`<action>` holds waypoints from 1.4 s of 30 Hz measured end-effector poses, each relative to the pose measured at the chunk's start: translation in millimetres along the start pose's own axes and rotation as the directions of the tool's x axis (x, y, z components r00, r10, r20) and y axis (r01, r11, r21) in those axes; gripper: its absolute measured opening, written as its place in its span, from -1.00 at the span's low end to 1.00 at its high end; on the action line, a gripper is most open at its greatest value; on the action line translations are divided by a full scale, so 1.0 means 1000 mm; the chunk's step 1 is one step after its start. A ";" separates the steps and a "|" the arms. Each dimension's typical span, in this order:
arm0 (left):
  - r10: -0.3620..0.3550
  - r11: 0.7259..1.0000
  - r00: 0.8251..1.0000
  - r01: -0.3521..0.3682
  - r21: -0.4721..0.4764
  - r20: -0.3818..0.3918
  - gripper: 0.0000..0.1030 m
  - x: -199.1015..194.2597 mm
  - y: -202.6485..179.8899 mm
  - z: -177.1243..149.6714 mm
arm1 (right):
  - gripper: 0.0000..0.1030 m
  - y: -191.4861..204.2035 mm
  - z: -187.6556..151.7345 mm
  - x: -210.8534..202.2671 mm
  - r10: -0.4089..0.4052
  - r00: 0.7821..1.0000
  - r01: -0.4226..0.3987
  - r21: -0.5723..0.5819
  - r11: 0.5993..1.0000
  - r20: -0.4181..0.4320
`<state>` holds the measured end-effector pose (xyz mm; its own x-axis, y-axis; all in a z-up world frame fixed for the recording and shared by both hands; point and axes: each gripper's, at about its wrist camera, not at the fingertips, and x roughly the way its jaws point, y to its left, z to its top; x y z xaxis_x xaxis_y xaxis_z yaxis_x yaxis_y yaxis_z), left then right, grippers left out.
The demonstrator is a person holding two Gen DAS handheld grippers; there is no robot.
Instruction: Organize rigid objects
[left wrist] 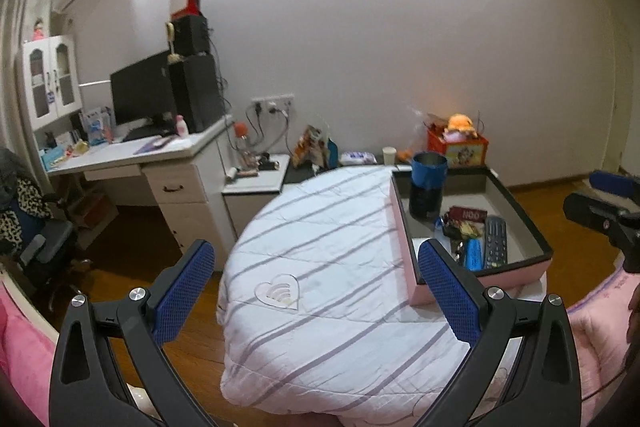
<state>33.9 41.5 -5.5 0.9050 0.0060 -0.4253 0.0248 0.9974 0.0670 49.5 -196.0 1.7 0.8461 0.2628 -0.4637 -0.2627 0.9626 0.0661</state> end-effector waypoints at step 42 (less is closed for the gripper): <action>0.061 0.997 0.986 -0.055 -0.046 0.154 1.00 -0.068 0.017 -0.002 | 1.00 0.043 -0.014 -0.051 -0.050 0.974 0.053 -0.006 0.999 0.219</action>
<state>-28.4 58.2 22.4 0.9594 0.0563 -0.2765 -0.0445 0.9978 0.0486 -11.7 -169.5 15.6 0.9393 0.2223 -0.2614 -0.2207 0.9747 0.0359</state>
